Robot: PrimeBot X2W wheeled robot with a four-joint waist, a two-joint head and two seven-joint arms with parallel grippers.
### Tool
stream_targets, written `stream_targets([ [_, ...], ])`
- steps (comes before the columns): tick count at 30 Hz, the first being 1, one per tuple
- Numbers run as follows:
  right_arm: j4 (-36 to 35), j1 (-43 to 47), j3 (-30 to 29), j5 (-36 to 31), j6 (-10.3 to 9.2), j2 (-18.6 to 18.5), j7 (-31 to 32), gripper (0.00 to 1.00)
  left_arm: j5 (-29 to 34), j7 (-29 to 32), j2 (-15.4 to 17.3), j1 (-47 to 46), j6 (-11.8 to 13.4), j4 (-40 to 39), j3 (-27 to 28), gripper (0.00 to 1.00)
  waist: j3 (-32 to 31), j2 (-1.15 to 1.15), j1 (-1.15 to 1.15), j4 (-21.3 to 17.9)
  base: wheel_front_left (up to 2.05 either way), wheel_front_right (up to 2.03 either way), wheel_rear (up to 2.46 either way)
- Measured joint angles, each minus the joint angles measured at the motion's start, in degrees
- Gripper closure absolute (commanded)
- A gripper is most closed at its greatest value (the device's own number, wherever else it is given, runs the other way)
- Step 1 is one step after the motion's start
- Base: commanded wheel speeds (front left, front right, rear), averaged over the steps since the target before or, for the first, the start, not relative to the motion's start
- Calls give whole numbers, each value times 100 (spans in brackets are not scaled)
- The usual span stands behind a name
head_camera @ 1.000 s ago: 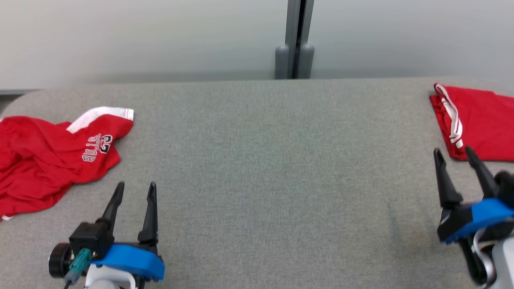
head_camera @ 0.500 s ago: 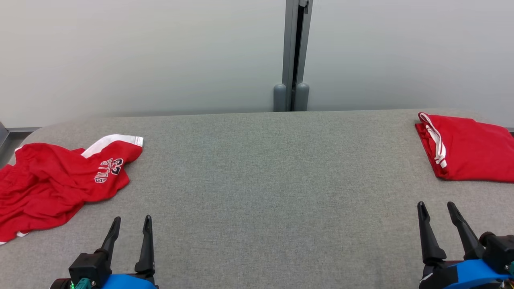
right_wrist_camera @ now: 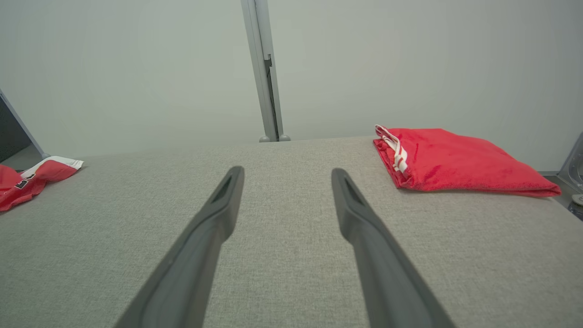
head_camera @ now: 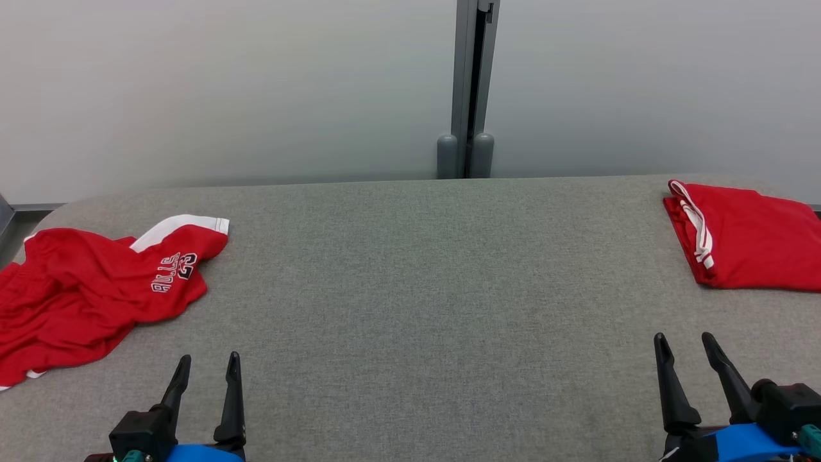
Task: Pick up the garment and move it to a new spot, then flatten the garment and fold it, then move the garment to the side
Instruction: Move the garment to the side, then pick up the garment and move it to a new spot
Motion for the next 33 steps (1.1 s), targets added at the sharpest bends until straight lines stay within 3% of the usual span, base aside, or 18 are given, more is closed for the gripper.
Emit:
stream_targets([
  [13, 102, 56, 116, -26, -1, 32, -43, 0, 112, 0, -34, -104, -92, 60, 87, 0, 0, 0, 0, 373, 0, 0, 0],
  [33, 332, 40, 458, 67, -1, 46, -102, 0, 159, -5, 80, -121, -104, -56, 119, 0, -79, 0, 0, 2087, 0, 0, 0],
])
